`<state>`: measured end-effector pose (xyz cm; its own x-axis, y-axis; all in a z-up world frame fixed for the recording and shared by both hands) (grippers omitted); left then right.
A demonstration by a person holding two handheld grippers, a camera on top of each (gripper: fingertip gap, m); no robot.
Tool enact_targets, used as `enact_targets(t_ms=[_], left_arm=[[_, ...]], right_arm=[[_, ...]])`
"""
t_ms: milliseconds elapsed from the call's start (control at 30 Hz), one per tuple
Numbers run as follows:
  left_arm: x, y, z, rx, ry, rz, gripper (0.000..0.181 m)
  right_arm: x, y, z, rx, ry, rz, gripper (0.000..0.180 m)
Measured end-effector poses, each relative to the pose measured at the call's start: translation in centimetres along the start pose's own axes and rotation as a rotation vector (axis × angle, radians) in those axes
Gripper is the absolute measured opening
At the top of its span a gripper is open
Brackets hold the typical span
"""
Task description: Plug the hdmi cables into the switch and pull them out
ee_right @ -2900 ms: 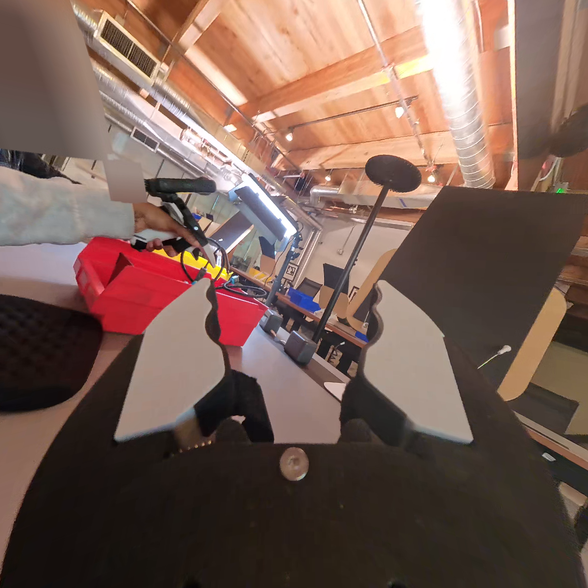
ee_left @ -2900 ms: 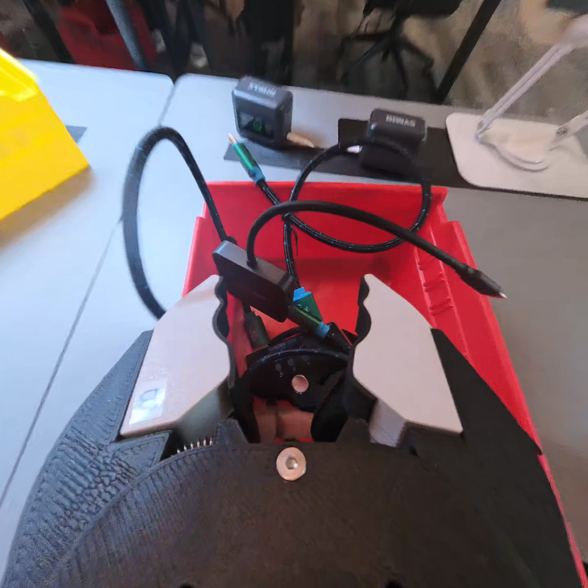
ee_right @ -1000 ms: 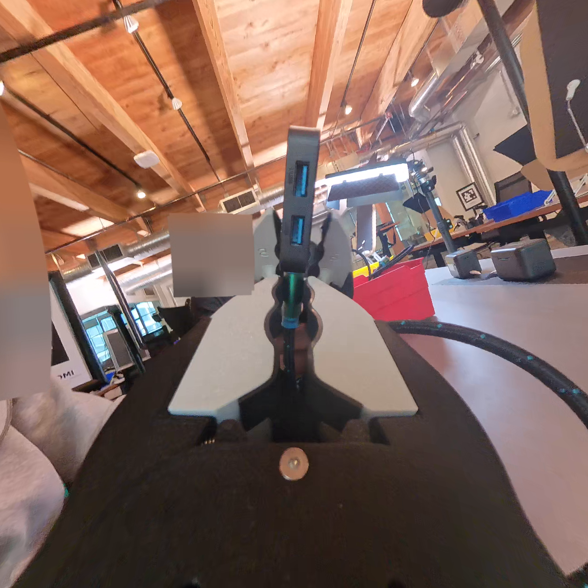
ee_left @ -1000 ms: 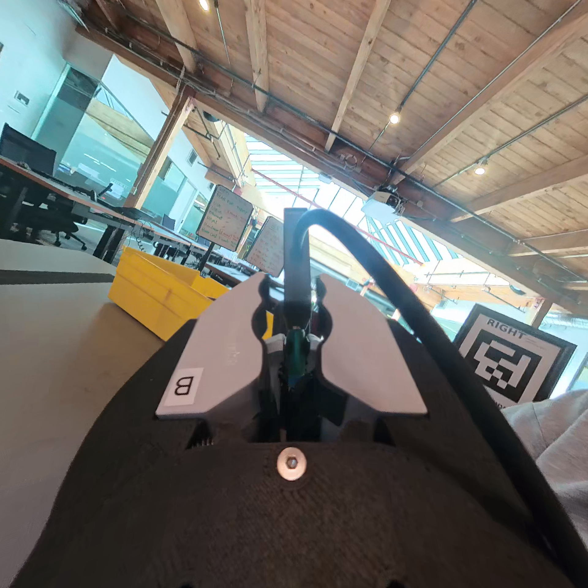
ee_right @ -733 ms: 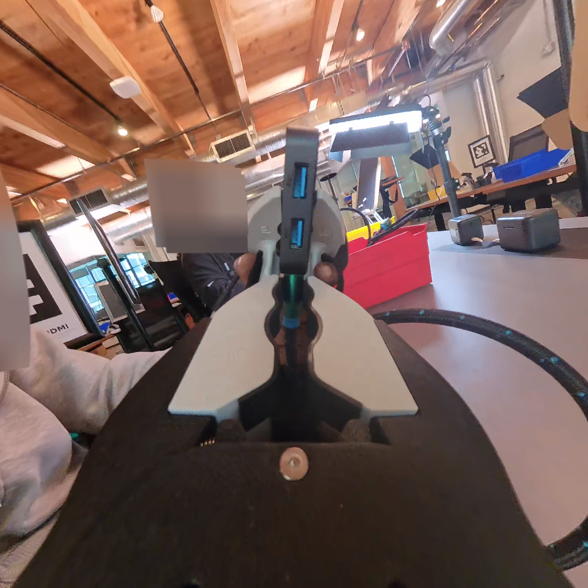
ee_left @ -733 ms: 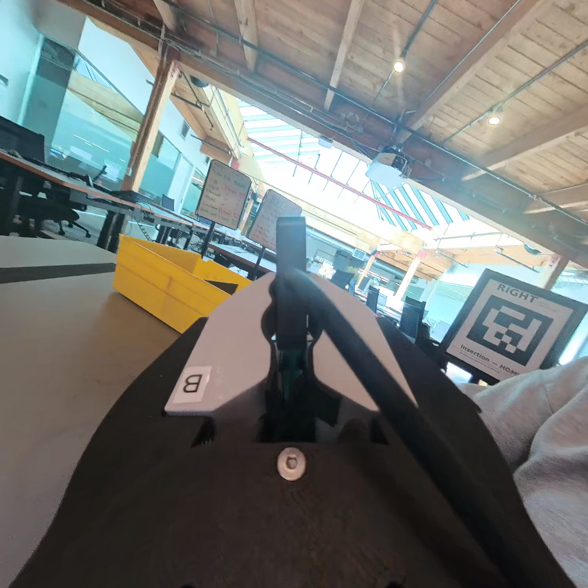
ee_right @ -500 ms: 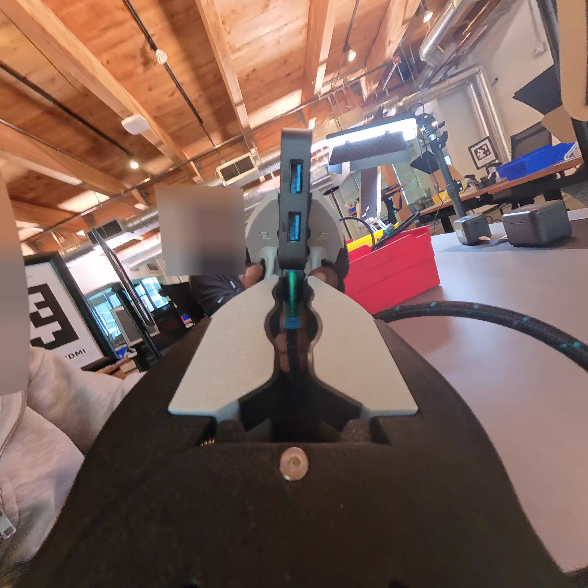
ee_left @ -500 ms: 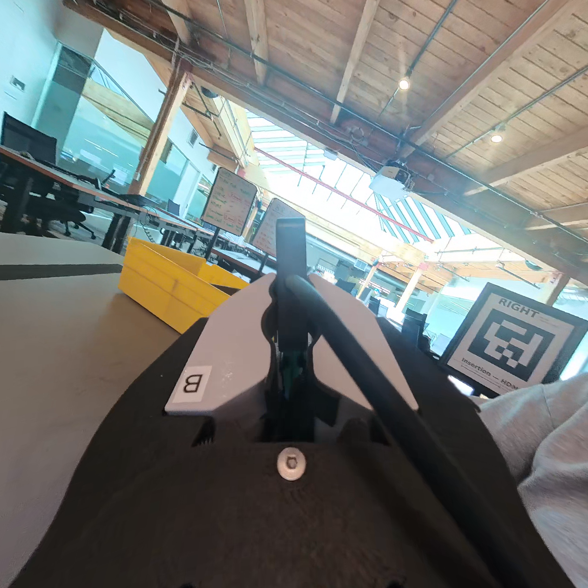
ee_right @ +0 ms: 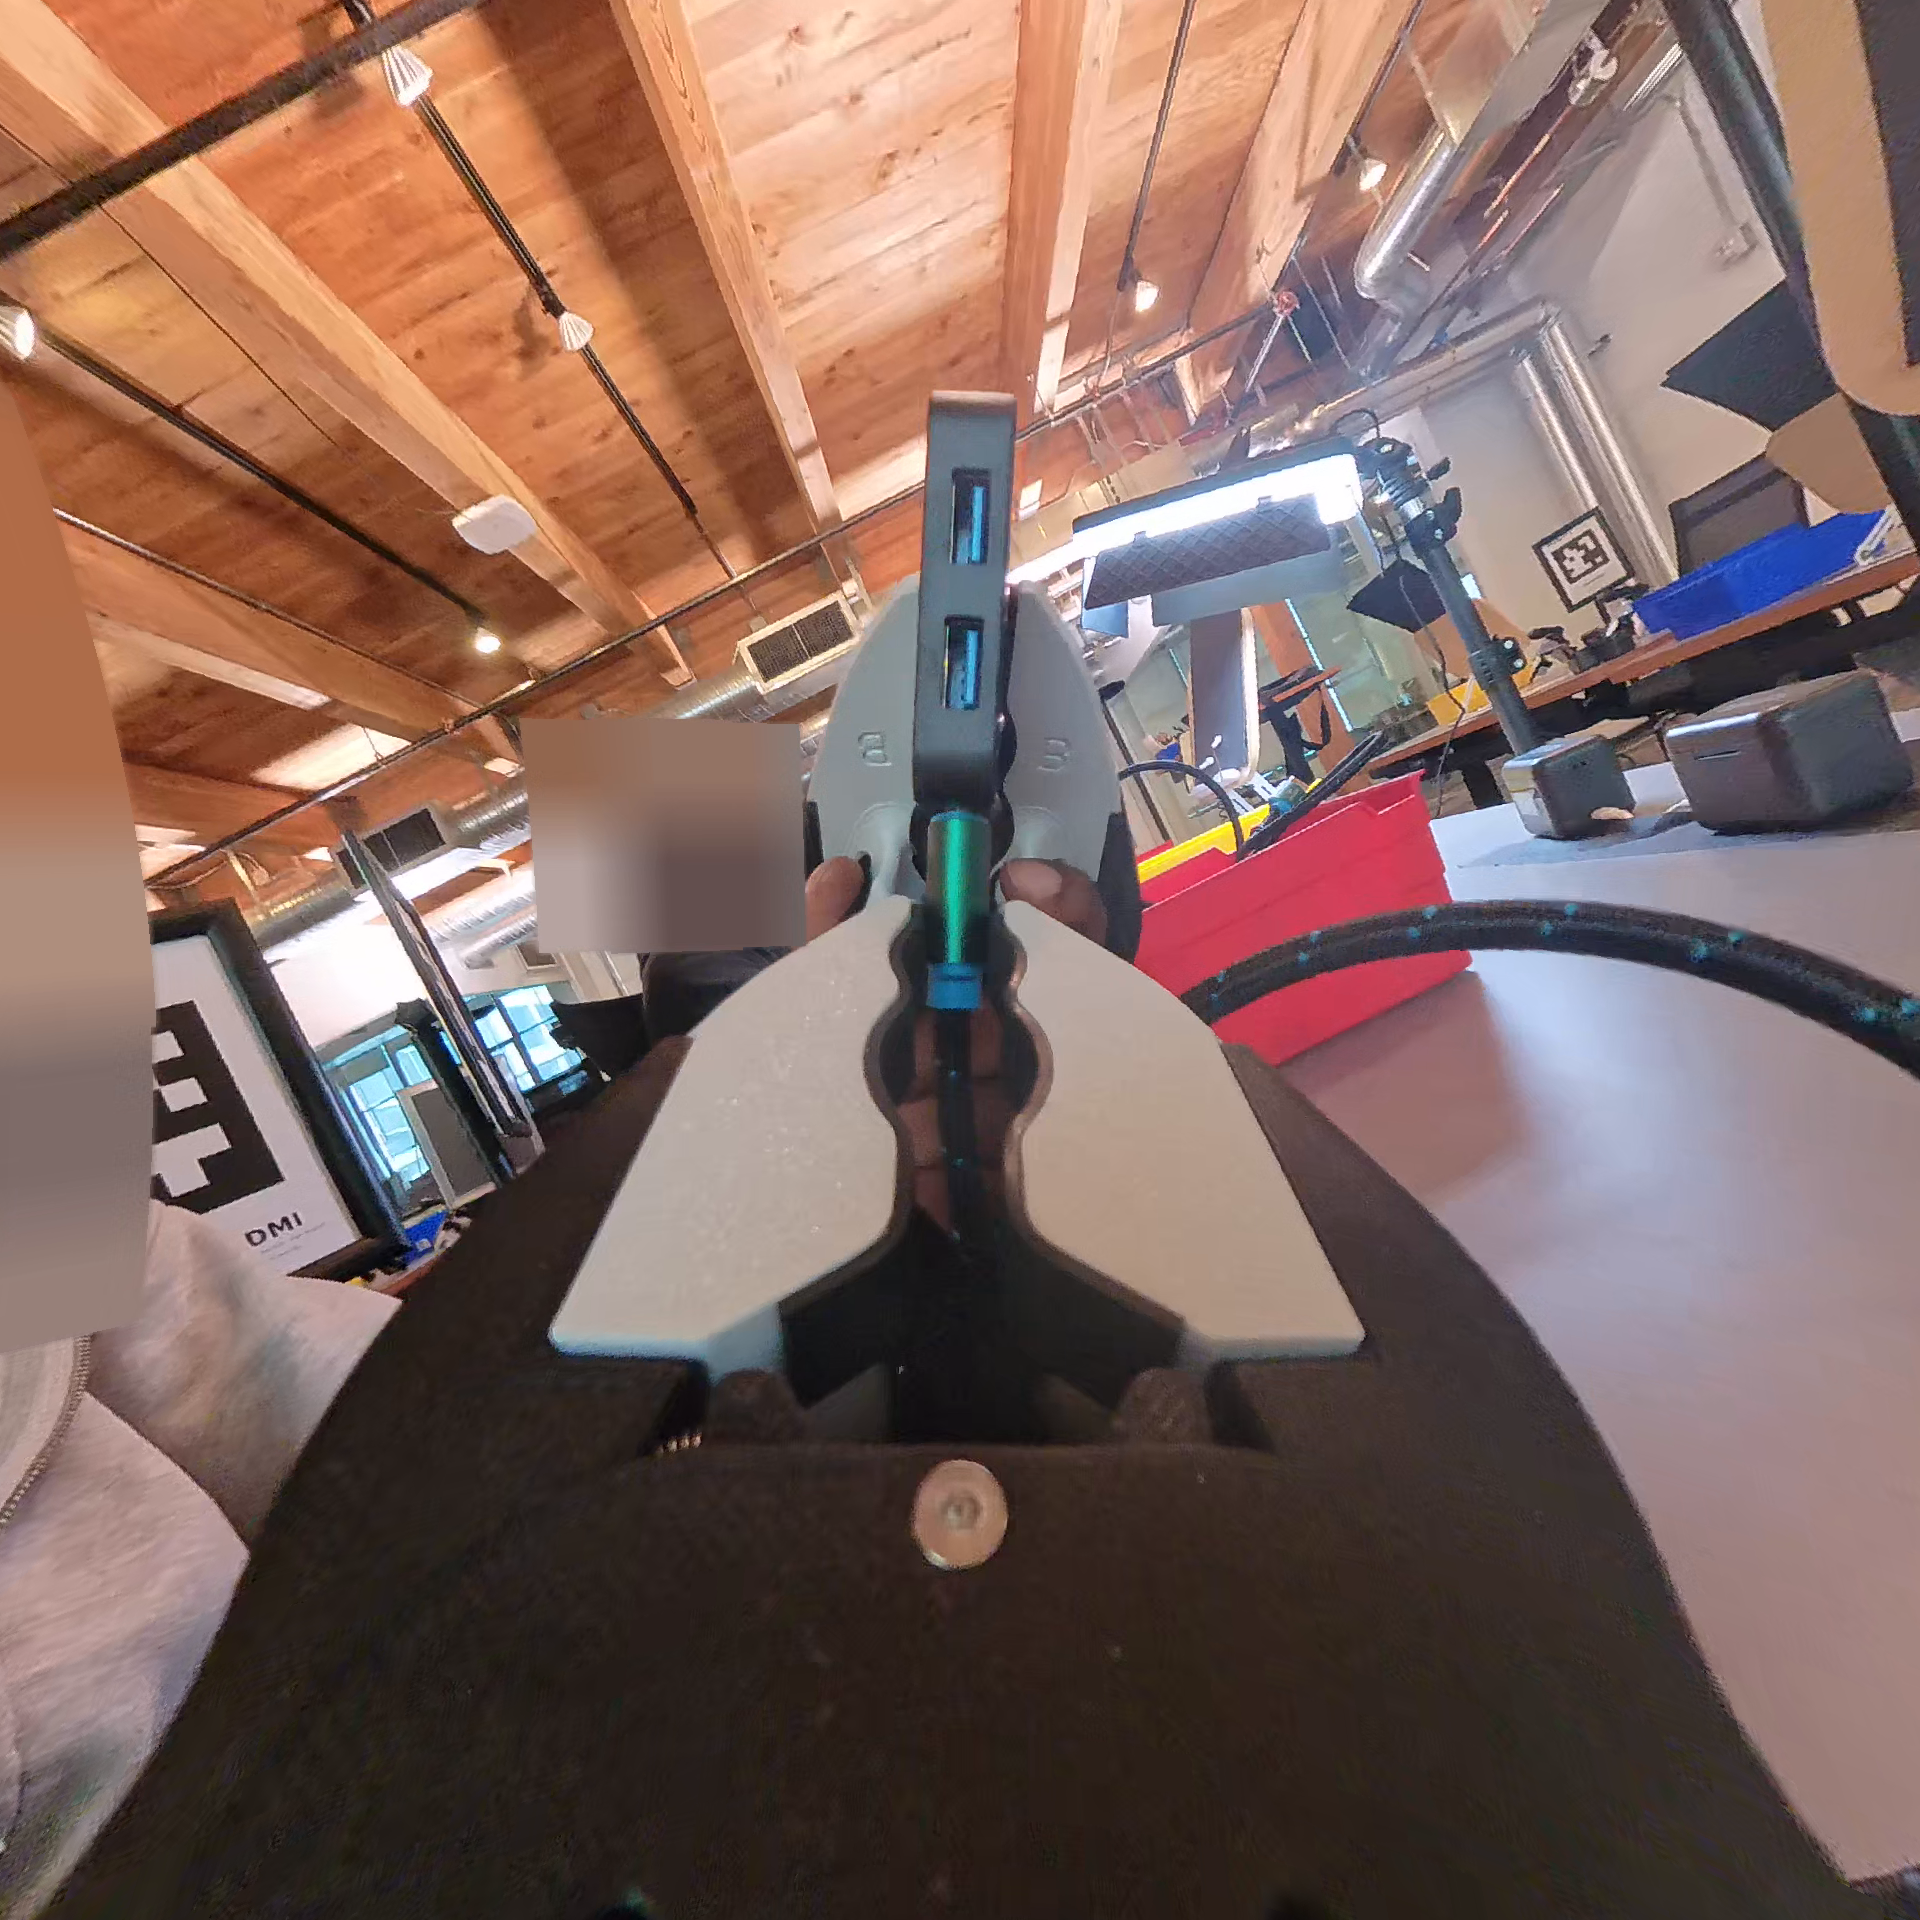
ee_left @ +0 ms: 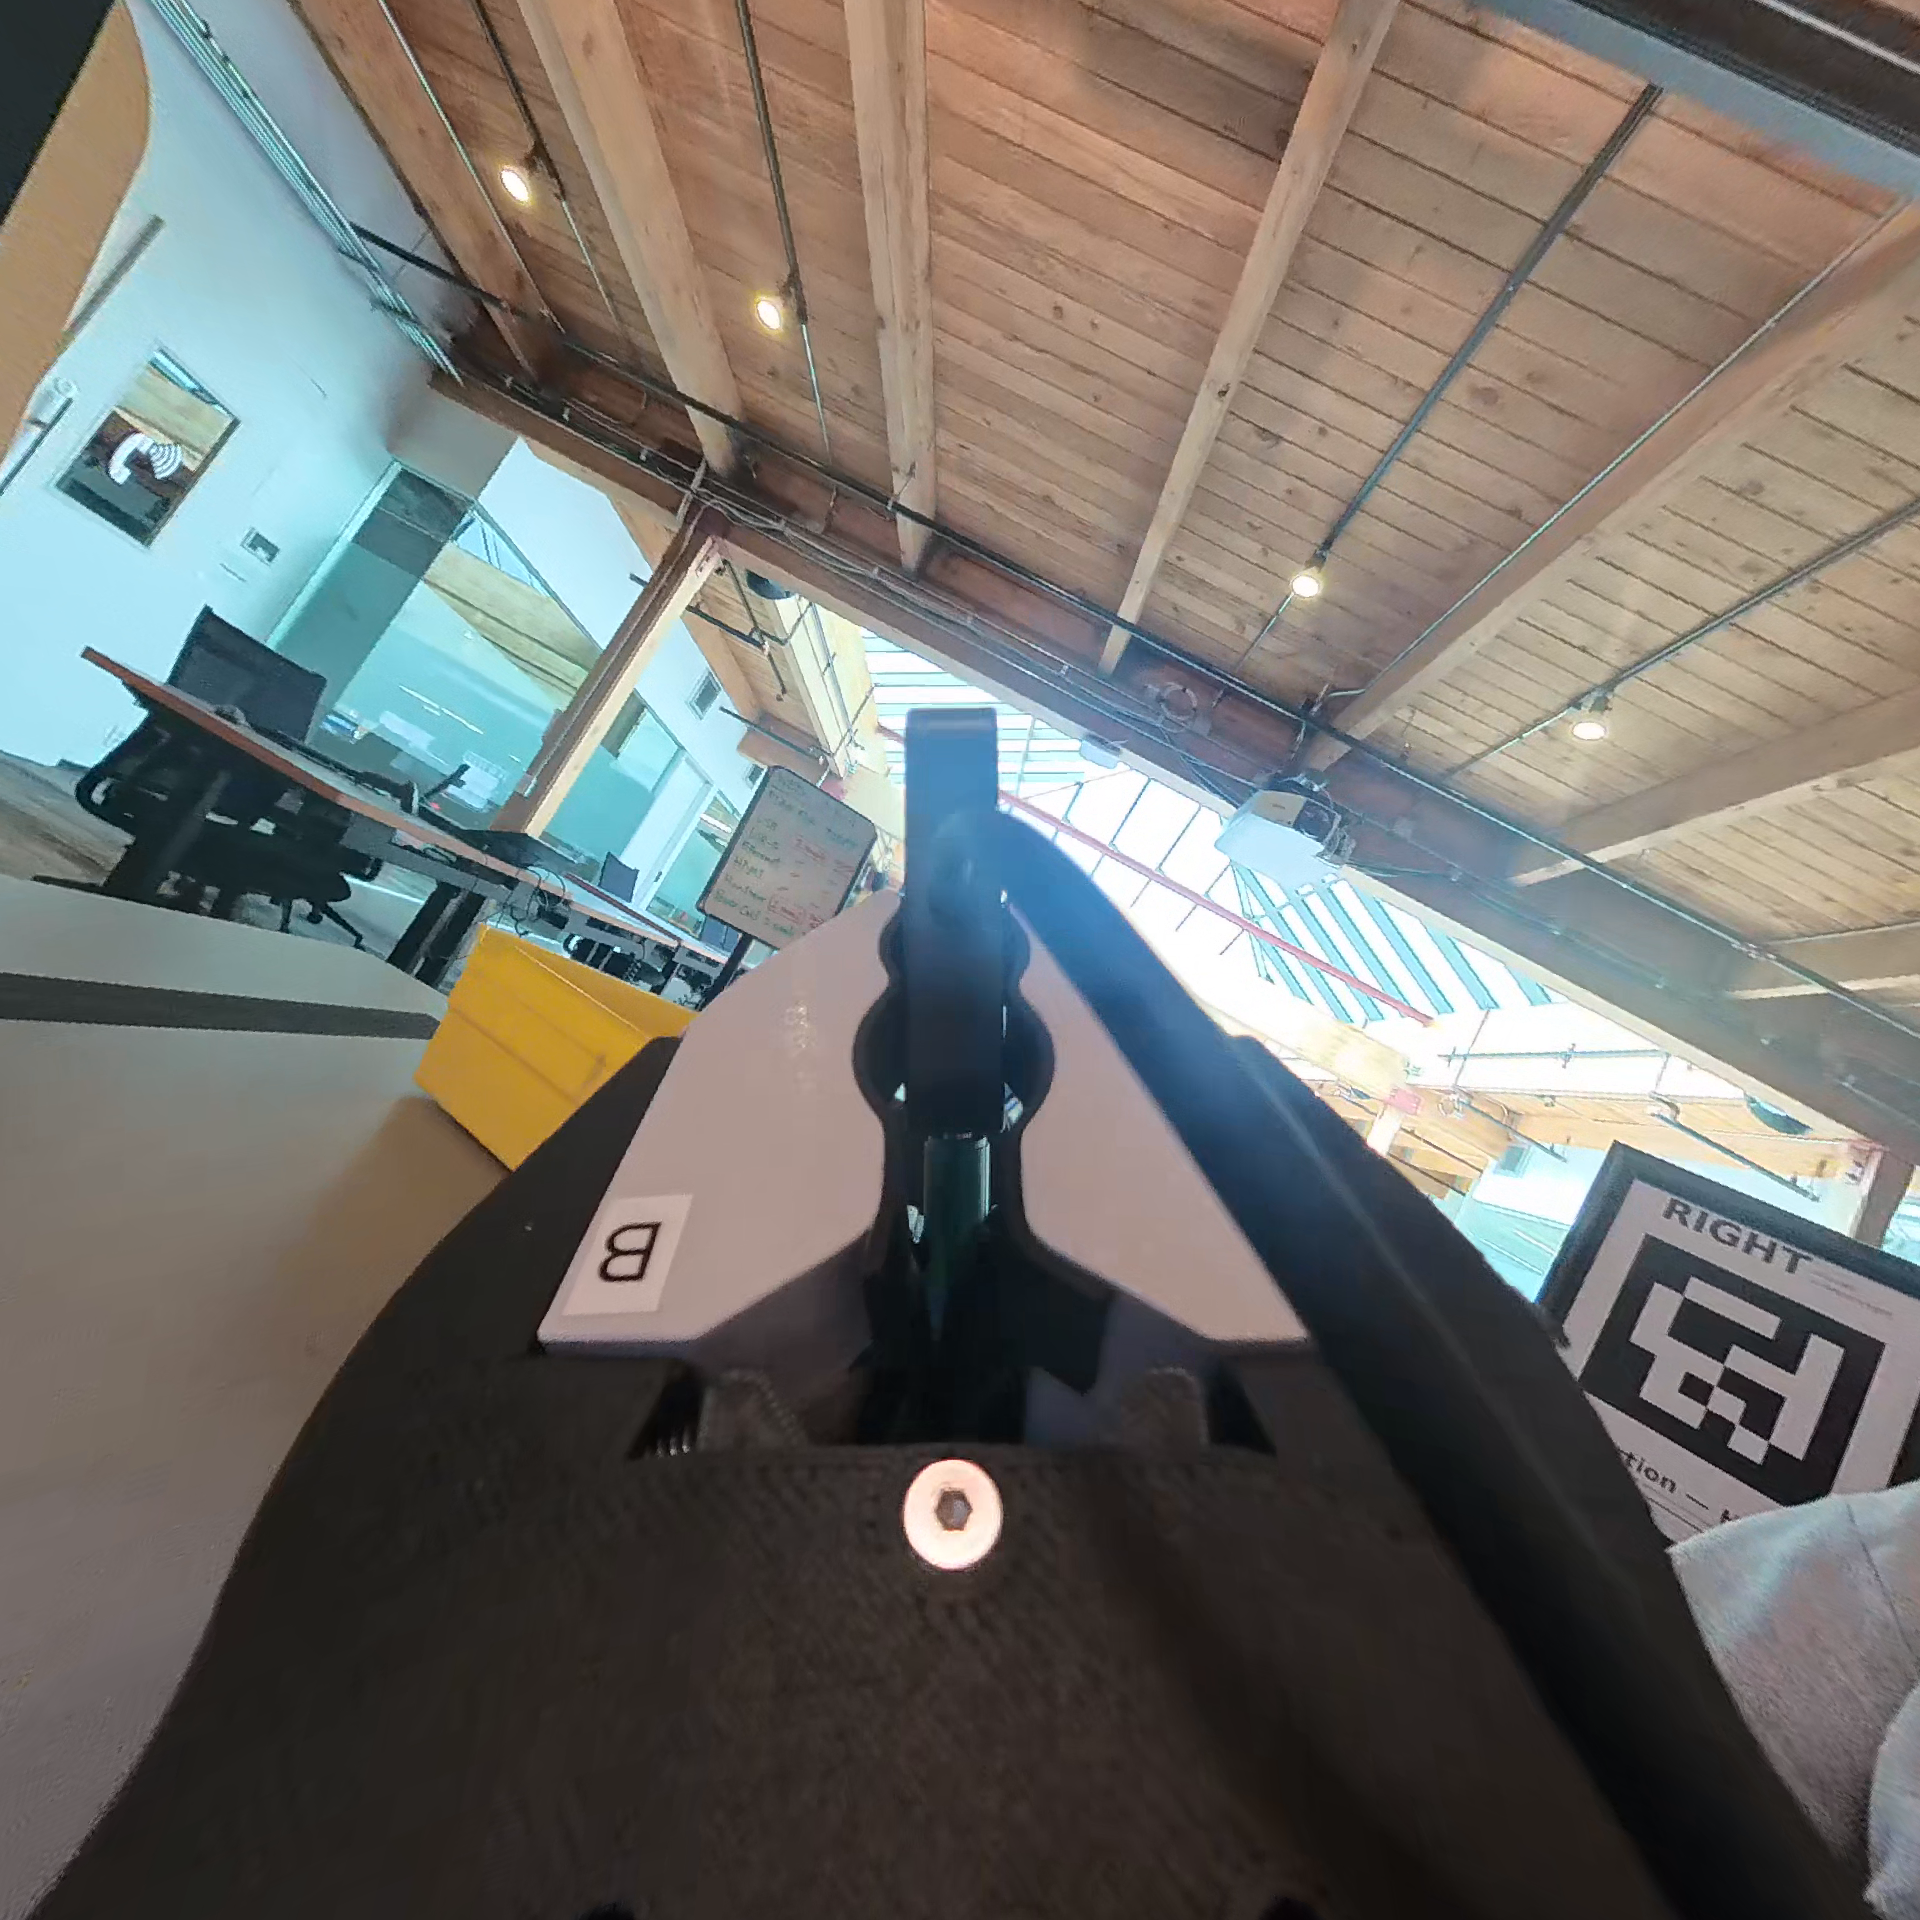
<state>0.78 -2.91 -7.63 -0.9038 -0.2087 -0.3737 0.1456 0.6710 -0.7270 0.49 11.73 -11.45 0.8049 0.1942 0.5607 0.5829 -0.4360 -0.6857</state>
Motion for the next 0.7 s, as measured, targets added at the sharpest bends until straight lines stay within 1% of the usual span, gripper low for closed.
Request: enact_targets(t_ms=[67,167,200,300,400,467,500,533,600,667,700], left_arm=[[0.1,-0.1,-0.1,0.051,-0.009,-0.001,0.014],[0.0,-0.2,-0.4,0.114,0.033,0.018,0.015],[0.0,-0.2,-0.5,0.136,0.04,0.029,0.023],[0.2,-0.2,-0.5,0.15,0.045,0.027,0.031],[0.1,-0.5,-0.4,0.144,0.032,-0.01,0.039],[-0.2,-0.6,-0.5,0.189,0.06,-0.037,0.036],[-0.5,-0.6,-0.5,0.197,0.117,-0.058,0.018],[-0.7,-0.7,-0.5,0.192,0.126,-0.07,0.013],[-0.9,-0.8,-0.5,0.177,0.108,-0.108,0.013],[-0.8,-0.7,-0.5,0.15,0.118,-0.071,0.013],[-0.6,-0.6,-0.5,0.147,0.128,-0.033,0.013]], right_arm=[[0.0,-0.1,0.2,0.021,0.021,0.032,0.011],[0.4,-0.5,0.4,0.026,0.023,0.09,0.011],[0.5,-0.6,0.5,0.01,0.017,0.102,0.011],[0.7,-1.1,0.8,0.022,0.014,0.131,0.011],[0.8,-0.9,0.6,0.142,0.038,0.156,0.011],[1.0,-0.6,0.3,0.201,0.042,0.182,0.011],[1.0,-0.5,0.2,0.201,0.045,0.188,0.012],[1.0,-0.5,0.2,0.192,0.039,0.185,0.012],[1.0,-0.5,0.2,0.175,0.024,0.167,0.012],[1.1,-0.4,0.1,0.148,0.019,0.179,0.013],[1.2,-0.3,0.0,0.121,0.016,0.193,0.021]])
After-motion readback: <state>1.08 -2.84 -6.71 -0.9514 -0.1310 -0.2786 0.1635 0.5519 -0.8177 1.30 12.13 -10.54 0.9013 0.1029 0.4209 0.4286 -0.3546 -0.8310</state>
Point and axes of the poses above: each gripper's, where its closed fingertips meet, z back along the fingers, y out of its underside, x = y × z across the jaws, the point moved 10 cm from there along z, back along the fingers, and after that the axes turned 9 degrees about -z, right-handed, at the moved point
